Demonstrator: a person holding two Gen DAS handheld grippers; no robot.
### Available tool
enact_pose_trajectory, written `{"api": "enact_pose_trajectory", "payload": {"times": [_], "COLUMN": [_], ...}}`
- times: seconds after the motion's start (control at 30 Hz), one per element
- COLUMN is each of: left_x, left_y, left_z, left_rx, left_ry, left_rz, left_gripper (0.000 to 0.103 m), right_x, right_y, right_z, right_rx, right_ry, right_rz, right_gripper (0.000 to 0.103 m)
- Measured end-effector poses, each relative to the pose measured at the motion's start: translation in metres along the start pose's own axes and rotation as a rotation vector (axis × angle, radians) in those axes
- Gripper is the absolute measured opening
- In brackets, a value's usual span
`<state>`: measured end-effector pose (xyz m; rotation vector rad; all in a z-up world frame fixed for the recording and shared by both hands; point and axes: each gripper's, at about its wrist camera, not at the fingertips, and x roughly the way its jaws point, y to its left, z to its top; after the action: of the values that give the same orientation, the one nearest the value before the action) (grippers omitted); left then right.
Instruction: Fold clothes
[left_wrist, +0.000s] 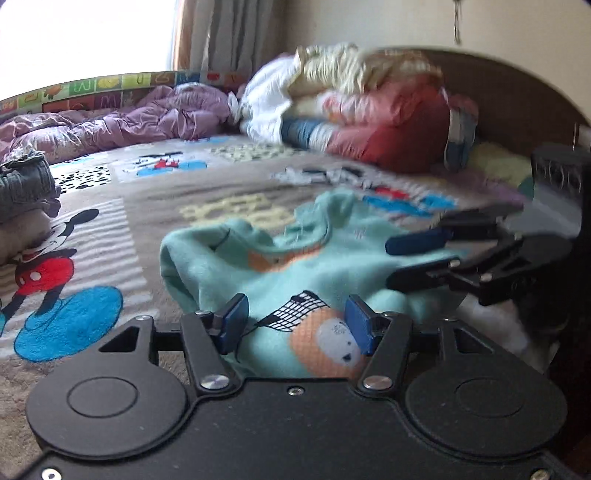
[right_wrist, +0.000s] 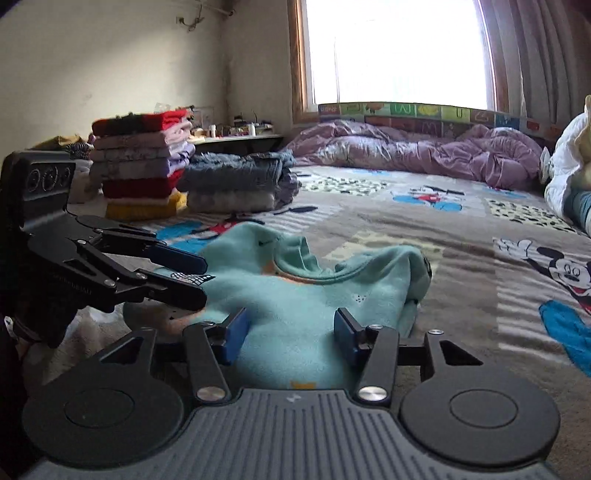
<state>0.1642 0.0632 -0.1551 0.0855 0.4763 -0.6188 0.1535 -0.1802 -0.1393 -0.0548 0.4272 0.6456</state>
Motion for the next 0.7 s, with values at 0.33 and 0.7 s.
{"api": "enact_pose_trajectory", "payload": {"times": [0.33, 0.7], "left_x": [0.024, -0.018], "left_y": [0.001, 0.014], "left_z": [0.0, 0.021], "left_rx": [0.047, -0.143], "left_ry": [0.052, -0.129], "left_rz": [0.012, 0.053], "left_gripper": [0.063, 0.061], "right_x": [0.012, -0.033], "right_y": [-0.007, 0.015], "right_z": [-0.005, 0.006], "right_rx": [0.031, -0.023], "right_ry": [0.037, -0.123], "right_rz": [0.009, -0.041], "right_gripper": [0.056, 0.047]}}
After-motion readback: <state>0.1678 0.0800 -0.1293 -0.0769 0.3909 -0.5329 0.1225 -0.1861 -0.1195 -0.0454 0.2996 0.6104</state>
